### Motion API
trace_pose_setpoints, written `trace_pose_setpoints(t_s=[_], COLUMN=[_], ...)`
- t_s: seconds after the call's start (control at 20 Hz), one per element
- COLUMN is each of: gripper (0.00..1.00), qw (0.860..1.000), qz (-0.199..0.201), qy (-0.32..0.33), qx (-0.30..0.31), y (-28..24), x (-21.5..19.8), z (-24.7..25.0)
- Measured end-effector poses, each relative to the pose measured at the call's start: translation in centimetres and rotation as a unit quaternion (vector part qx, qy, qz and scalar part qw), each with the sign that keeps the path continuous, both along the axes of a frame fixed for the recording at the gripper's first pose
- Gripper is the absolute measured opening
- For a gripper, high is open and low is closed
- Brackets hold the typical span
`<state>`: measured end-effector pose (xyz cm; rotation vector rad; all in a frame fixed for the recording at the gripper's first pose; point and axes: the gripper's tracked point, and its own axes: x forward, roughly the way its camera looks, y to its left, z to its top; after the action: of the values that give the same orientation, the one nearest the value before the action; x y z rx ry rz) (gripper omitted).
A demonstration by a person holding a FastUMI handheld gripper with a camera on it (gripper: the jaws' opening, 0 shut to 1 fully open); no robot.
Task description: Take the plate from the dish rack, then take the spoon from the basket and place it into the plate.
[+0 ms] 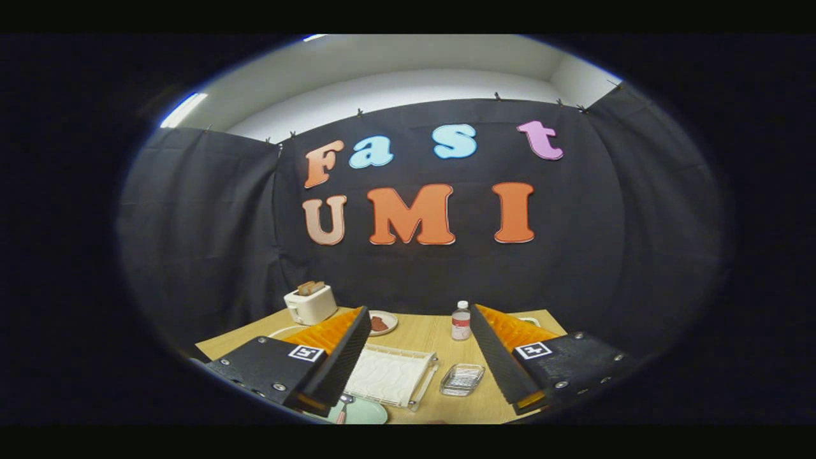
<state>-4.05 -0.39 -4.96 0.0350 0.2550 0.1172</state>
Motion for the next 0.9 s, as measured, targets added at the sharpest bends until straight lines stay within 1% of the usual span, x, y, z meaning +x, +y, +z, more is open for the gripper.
trace_pose_setpoints(t_s=[0.25, 0.4, 0.6, 0.75, 0.9], gripper=[0.93, 0.93, 0.93, 0.93, 0.93], qw=[0.999, 0.998, 0.997, 0.996, 0.997], qz=[-0.016, -0.023, -0.036, -0.036, -0.033], qy=[-0.029, -0.051, -0.063, -0.079, -0.074], qx=[0.004, 0.003, 0.003, -0.001, -0.006], y=[-0.6, -0.9, -1.5, -1.8, -1.7], x=[1.2, 1.4, 1.4, 1.3, 0.9], z=[1.6, 2.9, 4.2, 4.6, 4.0])
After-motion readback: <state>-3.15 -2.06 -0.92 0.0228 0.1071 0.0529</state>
